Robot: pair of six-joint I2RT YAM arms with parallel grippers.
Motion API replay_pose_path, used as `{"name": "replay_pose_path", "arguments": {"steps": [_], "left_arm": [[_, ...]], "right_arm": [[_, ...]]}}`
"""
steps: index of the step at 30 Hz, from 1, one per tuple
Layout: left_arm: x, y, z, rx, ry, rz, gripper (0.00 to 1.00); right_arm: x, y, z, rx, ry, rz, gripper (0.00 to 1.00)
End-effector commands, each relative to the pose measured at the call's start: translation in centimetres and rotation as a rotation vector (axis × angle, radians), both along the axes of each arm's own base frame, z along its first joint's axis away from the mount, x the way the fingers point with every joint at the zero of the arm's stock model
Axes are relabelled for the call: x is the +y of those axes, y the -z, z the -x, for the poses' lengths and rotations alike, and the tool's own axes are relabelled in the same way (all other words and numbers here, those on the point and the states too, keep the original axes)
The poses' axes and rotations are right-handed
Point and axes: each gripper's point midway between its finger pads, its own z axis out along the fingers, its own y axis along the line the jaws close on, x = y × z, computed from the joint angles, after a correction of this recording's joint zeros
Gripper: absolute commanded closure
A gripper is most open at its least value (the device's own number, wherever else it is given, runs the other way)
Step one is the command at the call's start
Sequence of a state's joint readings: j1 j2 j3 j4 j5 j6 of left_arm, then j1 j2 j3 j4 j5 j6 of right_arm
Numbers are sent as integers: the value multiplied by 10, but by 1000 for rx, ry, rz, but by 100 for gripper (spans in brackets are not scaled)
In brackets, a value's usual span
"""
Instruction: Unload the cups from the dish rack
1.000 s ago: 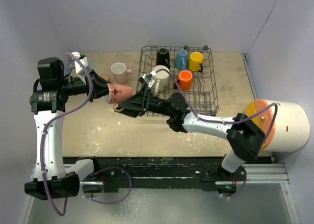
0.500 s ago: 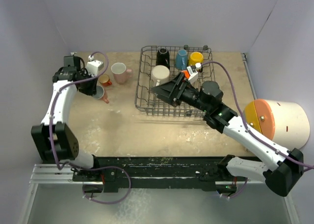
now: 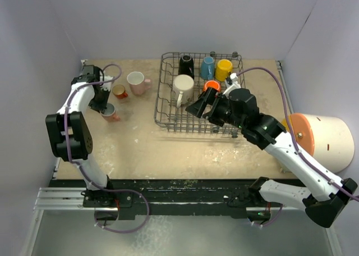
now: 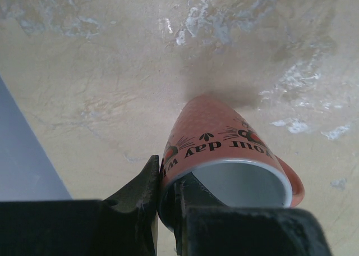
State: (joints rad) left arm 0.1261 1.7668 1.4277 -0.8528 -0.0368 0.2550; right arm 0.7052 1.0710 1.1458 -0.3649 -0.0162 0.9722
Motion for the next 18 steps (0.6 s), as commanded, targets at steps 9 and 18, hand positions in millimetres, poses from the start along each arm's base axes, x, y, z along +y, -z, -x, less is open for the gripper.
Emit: {"name": "replay_pose_path", "arguments": {"steps": [9,18], "left_arm": [[33,6,-37,-87,-185,67,100],[66,5,-59,-166,-263,122,100]], "right_arm": [[-10,6,-2,-40,7,59,2],[1,6,-8,-54,-15,35,1]]}}
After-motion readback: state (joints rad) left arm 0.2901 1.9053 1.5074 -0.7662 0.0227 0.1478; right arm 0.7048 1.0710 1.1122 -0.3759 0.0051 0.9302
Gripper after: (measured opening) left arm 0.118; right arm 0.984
